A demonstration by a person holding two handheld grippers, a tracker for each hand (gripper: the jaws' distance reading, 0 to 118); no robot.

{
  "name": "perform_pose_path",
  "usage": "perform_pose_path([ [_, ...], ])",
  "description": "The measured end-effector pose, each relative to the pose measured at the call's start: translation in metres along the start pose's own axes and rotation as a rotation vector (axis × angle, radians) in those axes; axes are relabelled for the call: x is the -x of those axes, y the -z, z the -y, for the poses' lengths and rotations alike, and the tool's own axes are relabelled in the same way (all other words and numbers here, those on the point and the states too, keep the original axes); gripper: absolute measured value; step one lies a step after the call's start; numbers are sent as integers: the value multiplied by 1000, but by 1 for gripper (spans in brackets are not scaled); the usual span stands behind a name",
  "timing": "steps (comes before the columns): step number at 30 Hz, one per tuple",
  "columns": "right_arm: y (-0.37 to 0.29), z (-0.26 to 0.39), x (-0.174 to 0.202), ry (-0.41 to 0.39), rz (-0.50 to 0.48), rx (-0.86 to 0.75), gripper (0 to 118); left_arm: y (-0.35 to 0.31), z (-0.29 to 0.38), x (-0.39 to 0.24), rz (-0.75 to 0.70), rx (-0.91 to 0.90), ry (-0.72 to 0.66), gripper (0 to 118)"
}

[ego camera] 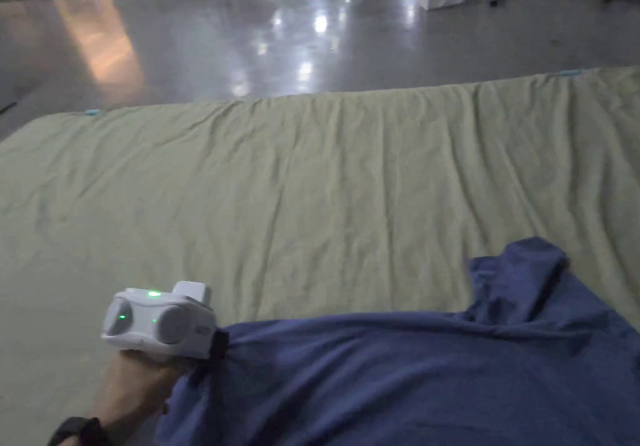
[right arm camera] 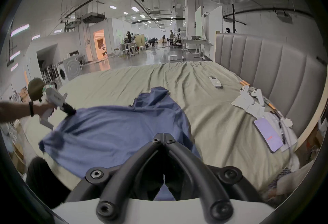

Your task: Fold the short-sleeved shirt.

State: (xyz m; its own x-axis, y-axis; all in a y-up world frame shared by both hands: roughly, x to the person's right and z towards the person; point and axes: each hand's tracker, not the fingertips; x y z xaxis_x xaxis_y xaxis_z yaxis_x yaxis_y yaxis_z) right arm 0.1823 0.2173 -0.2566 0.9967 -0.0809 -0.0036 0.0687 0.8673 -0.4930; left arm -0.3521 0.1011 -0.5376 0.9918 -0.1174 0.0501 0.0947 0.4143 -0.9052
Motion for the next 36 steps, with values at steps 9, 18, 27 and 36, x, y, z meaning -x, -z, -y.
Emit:
perform_pose_path([
  [9, 229, -96, -59, 42, -61, 365, 76, 9, -9, 2, -1, 67, 23, 19],
  [18, 324, -56, -44, -131, 114, 562, 73, 15, -18, 5, 13, 95, 68, 19],
  [27, 290, -81, -28, -155, 56, 483, 2, -25, -3, 1, 14, -48, 87, 10],
  [36, 79, -83, -47, -82, -58, 242, 2, -191, 119, 64, 221, -301, -63, 10],
])
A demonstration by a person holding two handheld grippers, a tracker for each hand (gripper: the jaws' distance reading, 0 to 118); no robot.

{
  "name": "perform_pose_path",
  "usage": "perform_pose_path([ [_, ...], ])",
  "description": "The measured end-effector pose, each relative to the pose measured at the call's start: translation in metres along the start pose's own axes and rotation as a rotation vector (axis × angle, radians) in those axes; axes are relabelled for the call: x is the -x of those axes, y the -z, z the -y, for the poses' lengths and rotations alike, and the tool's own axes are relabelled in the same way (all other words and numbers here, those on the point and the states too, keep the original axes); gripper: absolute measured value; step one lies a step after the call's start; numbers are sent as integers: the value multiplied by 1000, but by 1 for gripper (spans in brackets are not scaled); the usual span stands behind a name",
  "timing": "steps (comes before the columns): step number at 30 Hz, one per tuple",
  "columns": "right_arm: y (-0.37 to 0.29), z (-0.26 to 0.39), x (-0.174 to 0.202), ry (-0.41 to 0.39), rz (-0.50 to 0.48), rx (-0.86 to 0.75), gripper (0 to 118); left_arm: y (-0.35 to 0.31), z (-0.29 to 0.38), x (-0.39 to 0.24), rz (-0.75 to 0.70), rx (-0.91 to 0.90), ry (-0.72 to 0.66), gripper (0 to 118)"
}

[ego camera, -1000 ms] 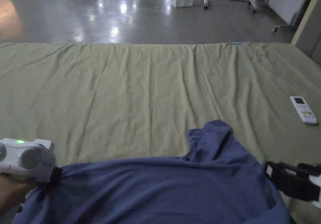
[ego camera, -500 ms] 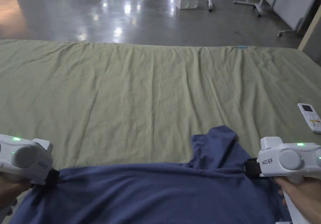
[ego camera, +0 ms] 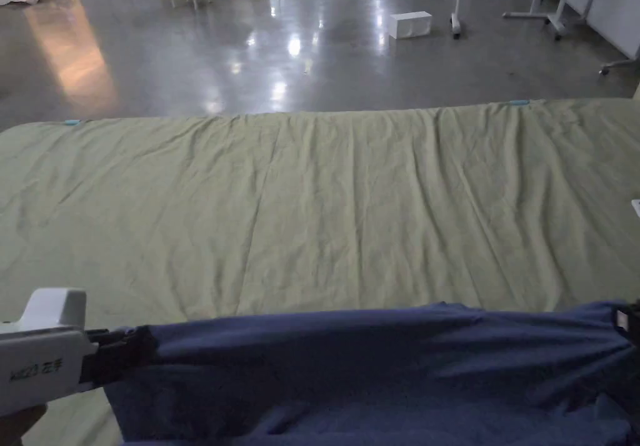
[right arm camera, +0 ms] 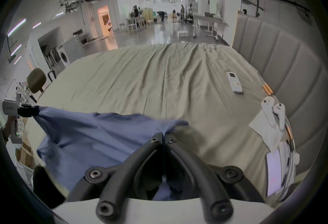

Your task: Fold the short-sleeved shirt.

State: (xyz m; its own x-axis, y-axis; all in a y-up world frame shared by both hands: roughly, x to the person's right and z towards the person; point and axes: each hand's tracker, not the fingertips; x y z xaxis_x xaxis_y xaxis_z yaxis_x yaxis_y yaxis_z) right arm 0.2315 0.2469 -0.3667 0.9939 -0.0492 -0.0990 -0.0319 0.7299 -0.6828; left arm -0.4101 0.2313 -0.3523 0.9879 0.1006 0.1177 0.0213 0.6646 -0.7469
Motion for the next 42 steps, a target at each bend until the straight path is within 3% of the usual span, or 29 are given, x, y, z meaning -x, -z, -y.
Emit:
perform_pose_path([
  [5, -59, 84, 7, 44, -5, -3, 2, -43, 92, 4, 69, 16, -40, 10],
  [11, -44, 171, -3, 155, 39, 66, 2, -22, 160, -2, 48, 70, -18, 10],
  [16, -31, 198, 5, 125, 69, 39, 4, -13, 166, 3, 34, 41, -68, 10],
  [18, -28, 203, 2, 122, 94, 58, 38, -14, 168, 5, 14, 29, -63, 24],
  [19, -29, 207, -3, 127, 103, 65, 56, -17, 170, 7, -16, 22, -55, 40],
  [20, -34, 210, -9, 140, 114, 61, 67, -25, 171, 9, -25, 22, -47, 63],
  [21, -40, 212, -14, 160, 118, 48, 66, -30, 173, 12, -38, 16, -46, 73],
  [23, -62, 210, -20, 210, 123, 7, 66, -45, 172, 16, -86, 8, -44, 76],
  [26, -99, 197, -16, 223, 128, -104, 69, -86, 159, 5, -130, -115, 10, 76],
  [28, -128, 183, 2, 194, 64, -189, 69, -119, 150, -11, -124, -253, 25, 76],
  [32, -184, 167, 61, 107, 26, -457, 69, -193, 126, -64, -37, -571, -16, 75],
  [34, -197, 163, 82, 97, 13, -523, 69, -214, 127, -91, -9, -694, 60, 75],
  [37, -212, 153, 119, 64, -13, -607, 68, -227, 132, -128, -109, -770, 183, 74],
  [38, -214, 149, 129, 48, -18, -613, 63, -229, 133, -138, -133, -768, 192, 70],
  [40, -210, 143, 143, -3, -50, -595, 36, -230, 137, -153, -117, -773, 204, 49],
  [41, -211, 141, 150, -40, -43, -622, 18, -231, 139, -157, -114, -777, 206, 28],
  [42, -212, 141, 158, -53, -41, -621, 15, -233, 140, -161, -106, -771, 204, 10],
])
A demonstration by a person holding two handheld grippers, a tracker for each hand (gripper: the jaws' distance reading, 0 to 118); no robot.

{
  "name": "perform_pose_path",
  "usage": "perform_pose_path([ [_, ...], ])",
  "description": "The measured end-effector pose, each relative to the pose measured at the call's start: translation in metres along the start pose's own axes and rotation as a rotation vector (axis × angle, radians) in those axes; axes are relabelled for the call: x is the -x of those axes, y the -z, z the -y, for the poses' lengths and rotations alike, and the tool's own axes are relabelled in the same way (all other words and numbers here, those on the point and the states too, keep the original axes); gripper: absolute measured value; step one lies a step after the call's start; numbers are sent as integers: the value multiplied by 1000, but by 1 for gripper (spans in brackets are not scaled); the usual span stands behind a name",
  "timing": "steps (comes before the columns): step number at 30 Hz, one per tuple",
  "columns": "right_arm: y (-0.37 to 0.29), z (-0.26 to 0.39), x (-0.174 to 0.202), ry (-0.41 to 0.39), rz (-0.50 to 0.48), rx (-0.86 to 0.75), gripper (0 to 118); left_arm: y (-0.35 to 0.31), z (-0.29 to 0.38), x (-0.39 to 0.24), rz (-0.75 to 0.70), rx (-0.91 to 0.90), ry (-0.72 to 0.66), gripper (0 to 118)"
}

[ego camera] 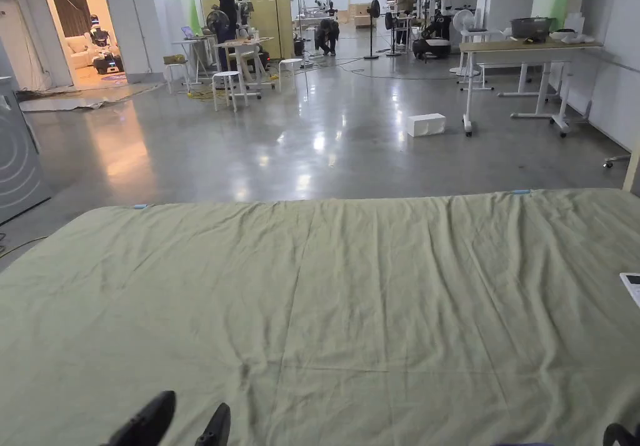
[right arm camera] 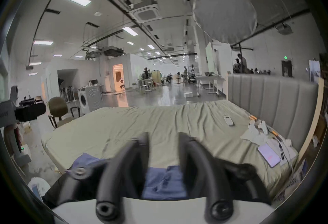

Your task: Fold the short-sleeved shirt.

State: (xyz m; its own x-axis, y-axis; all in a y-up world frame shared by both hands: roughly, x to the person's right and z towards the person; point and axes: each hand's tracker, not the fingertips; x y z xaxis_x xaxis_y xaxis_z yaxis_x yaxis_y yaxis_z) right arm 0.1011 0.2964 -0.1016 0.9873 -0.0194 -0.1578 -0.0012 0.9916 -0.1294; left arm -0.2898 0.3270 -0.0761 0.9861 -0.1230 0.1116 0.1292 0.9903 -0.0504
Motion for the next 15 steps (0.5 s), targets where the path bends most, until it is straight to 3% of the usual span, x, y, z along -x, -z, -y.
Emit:
perform_pose_path([
  [2, 2, -4, 8, -29, -36, -9, 12, -3, 1, -2, 68, 23, -15, 6],
  [4, 2, -2, 15, -9, -86, 18, 9, -9, 3, -8, 50, 16, -3, 6],
  [5, 3, -3, 18, -41, -68, -4, 2, -11, 2, -9, 54, 33, 9, 4],
  [11, 0, -3, 25, -76, -78, -8, 0, -15, 5, -9, 40, 60, 57, 1],
  [15, 0, -2, 24, -85, -72, 1, 0, -22, 6, -16, 5, 57, 189, 1],
])
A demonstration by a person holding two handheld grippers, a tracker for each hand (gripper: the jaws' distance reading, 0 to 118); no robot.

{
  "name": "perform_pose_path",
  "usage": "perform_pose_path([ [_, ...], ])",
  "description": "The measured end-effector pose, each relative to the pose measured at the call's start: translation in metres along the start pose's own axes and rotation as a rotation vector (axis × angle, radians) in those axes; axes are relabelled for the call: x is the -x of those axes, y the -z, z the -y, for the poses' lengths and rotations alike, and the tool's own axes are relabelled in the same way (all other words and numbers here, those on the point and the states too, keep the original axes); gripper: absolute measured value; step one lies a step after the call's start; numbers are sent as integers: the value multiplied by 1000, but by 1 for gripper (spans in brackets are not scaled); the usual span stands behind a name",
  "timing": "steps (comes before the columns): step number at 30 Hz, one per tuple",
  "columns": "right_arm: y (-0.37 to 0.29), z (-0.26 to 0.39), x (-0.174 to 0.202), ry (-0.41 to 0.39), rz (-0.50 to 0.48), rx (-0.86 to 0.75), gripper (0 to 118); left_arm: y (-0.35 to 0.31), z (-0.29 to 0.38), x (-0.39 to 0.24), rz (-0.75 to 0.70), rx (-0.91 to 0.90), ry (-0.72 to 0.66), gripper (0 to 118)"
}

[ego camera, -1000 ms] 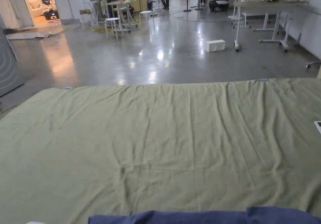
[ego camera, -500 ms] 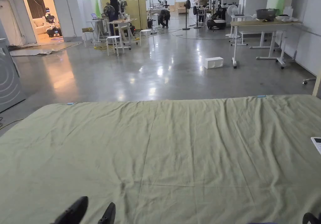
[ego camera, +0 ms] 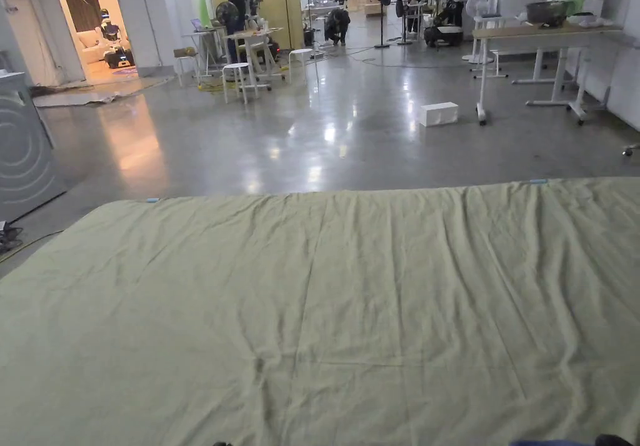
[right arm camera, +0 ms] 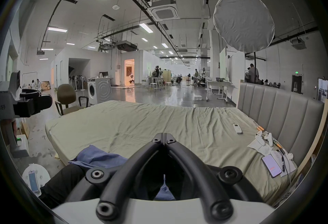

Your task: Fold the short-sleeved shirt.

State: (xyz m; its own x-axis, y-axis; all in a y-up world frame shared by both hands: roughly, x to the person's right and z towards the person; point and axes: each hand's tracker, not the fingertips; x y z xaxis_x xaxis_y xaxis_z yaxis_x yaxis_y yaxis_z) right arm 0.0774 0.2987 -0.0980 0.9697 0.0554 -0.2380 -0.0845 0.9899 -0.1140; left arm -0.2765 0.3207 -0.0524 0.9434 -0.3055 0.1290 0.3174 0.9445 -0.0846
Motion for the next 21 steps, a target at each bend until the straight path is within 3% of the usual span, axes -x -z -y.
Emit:
perform_pose_path([
  [13, 3, 16, -3, 39, -4, 58, 0, 8, 13, -3, -11, 55, 21, 1],
  [21, 7, 18, -5, 49, 3, 67, 0, 2, 16, -16, -50, 4, 279, 1],
])
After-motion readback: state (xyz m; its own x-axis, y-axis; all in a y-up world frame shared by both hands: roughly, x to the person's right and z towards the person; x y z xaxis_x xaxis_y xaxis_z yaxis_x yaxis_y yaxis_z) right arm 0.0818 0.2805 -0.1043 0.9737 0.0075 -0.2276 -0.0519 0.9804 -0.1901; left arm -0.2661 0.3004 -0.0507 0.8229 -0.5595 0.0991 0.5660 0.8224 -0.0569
